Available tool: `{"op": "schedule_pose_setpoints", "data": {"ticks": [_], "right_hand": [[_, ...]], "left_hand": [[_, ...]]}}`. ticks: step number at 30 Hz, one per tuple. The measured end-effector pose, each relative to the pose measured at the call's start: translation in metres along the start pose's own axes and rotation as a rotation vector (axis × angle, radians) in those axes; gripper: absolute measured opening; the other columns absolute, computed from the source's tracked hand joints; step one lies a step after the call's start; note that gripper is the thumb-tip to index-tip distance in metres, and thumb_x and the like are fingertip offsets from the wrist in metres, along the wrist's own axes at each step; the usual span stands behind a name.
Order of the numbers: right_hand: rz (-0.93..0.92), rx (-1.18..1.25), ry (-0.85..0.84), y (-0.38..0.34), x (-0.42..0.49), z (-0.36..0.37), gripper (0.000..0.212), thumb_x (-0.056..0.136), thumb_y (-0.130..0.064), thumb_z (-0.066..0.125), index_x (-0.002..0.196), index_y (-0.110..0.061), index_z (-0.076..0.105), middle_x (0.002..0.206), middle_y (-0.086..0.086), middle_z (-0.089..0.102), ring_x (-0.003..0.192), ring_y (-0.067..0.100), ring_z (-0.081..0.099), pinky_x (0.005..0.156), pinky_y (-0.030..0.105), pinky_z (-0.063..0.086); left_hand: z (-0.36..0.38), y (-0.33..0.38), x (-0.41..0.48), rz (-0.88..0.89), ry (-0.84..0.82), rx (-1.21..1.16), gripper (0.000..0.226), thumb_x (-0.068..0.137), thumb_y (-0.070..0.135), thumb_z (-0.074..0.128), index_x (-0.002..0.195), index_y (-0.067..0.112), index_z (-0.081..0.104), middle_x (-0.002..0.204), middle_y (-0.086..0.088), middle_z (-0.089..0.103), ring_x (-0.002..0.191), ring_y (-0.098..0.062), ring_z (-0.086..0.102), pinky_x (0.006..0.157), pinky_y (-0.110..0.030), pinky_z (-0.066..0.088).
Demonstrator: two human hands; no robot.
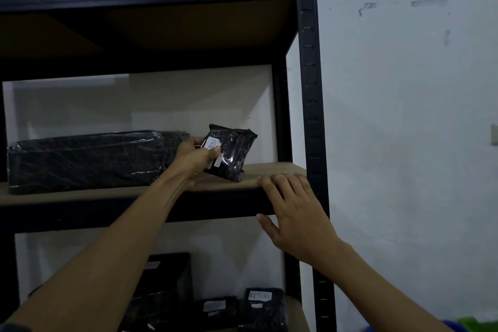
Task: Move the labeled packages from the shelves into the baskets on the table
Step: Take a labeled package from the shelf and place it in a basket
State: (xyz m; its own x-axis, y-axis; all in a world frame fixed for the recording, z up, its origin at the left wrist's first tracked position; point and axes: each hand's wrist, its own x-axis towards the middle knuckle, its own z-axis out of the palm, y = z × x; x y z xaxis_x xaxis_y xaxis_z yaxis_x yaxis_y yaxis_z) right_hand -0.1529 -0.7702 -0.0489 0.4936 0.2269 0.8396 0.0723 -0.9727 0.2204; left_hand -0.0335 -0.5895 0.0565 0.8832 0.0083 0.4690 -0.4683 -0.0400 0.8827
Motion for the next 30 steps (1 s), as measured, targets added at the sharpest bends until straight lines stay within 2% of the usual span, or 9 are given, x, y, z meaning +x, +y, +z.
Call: {"op": "schedule_pose_setpoints", "data": {"ticks": [3,8,14,17,21,23,25,28,30], "right_hand": [[0.001,-0.015,0.003,0.000,-0.001,0.001,0.058,0.086,-0.051,0.043,0.130,-0.014,0.048,0.117,0.006,0.055,0.108,0.026,0.054,0.105,0.044,0.039],[0.005,-0.029,0.001,-0.001,0.000,0.001,0.059,0.086,-0.051,0.042,0.131,-0.014,0.048,0.118,0.006,0.055,0.110,0.027,0.054,0.105,0.045,0.039],[0.012,-0.031,0.012,-0.002,0.000,0.000,0.059,0.085,-0.051,0.043,0.130,-0.013,0.050,0.117,0.007,0.056,0.109,0.027,0.055,0.104,0.045,0.040],[0.012,-0.027,0.025,-0.003,-0.001,-0.002,0.058,0.084,-0.050,0.043,0.129,-0.013,0.049,0.116,0.006,0.056,0.107,0.026,0.055,0.103,0.045,0.041],[0.018,-0.019,0.024,-0.004,-0.002,-0.001,0.058,0.084,-0.050,0.043,0.129,-0.014,0.048,0.117,0.006,0.056,0.108,0.026,0.055,0.104,0.045,0.041],[0.019,-0.019,0.025,-0.004,-0.001,-0.001,0.057,0.084,-0.051,0.043,0.129,-0.015,0.048,0.117,0.006,0.056,0.108,0.026,0.055,0.104,0.045,0.040],[0.016,-0.021,0.026,-0.004,-0.002,0.000,0.057,0.084,-0.050,0.044,0.128,-0.015,0.049,0.116,0.006,0.056,0.108,0.026,0.055,0.104,0.044,0.040],[0.016,-0.015,0.032,-0.003,-0.001,-0.001,0.057,0.084,-0.050,0.044,0.128,-0.015,0.049,0.116,0.006,0.056,0.108,0.026,0.055,0.104,0.044,0.040],[0.016,-0.012,0.029,-0.003,-0.001,0.000,0.057,0.084,-0.050,0.045,0.128,-0.015,0.048,0.116,0.006,0.056,0.108,0.026,0.055,0.104,0.044,0.040]], "left_hand": [[-0.009,0.001,-0.002,0.010,0.007,-0.035,0.039,0.083,0.004,0.070,0.118,0.002,0.054,0.107,-0.014,0.066,0.088,-0.025,0.065,0.075,-0.036,0.056],[-0.019,0.006,-0.009,0.002,0.003,-0.104,0.016,0.086,-0.004,0.062,0.094,0.009,0.059,0.089,-0.010,0.068,0.070,-0.018,0.065,0.059,-0.031,0.053],[-0.026,0.020,-0.017,0.077,0.018,-0.148,0.021,0.083,-0.006,0.065,0.092,0.013,0.065,0.090,-0.007,0.070,0.069,-0.015,0.068,0.063,-0.030,0.058],[-0.031,0.041,-0.016,0.200,-0.028,-0.116,0.027,0.075,-0.011,0.070,0.094,0.007,0.068,0.089,-0.009,0.070,0.064,-0.012,0.069,0.057,-0.024,0.058],[-0.037,0.050,-0.012,0.227,-0.133,0.056,0.047,0.063,-0.002,0.082,0.103,0.007,0.059,0.096,-0.011,0.067,0.084,-0.022,0.068,0.066,-0.027,0.058],[-0.036,0.046,-0.013,0.163,-0.161,0.012,0.055,0.058,0.000,0.083,0.104,0.006,0.052,0.099,-0.012,0.065,0.083,-0.022,0.068,0.063,-0.026,0.057],[-0.033,0.039,-0.015,0.106,-0.185,-0.056,0.052,0.062,0.000,0.081,0.106,0.000,0.053,0.102,-0.015,0.066,0.083,-0.023,0.070,0.063,-0.026,0.058],[-0.034,0.023,-0.020,0.031,-0.279,-0.075,0.058,0.061,0.009,0.082,0.115,0.000,0.061,0.109,-0.015,0.070,0.098,-0.026,0.069,0.086,-0.035,0.056],[-0.036,0.014,-0.023,-0.011,-0.333,-0.084,0.058,0.063,0.012,0.080,0.117,0.003,0.063,0.111,-0.011,0.071,0.104,-0.025,0.067,0.092,-0.033,0.052]]}}
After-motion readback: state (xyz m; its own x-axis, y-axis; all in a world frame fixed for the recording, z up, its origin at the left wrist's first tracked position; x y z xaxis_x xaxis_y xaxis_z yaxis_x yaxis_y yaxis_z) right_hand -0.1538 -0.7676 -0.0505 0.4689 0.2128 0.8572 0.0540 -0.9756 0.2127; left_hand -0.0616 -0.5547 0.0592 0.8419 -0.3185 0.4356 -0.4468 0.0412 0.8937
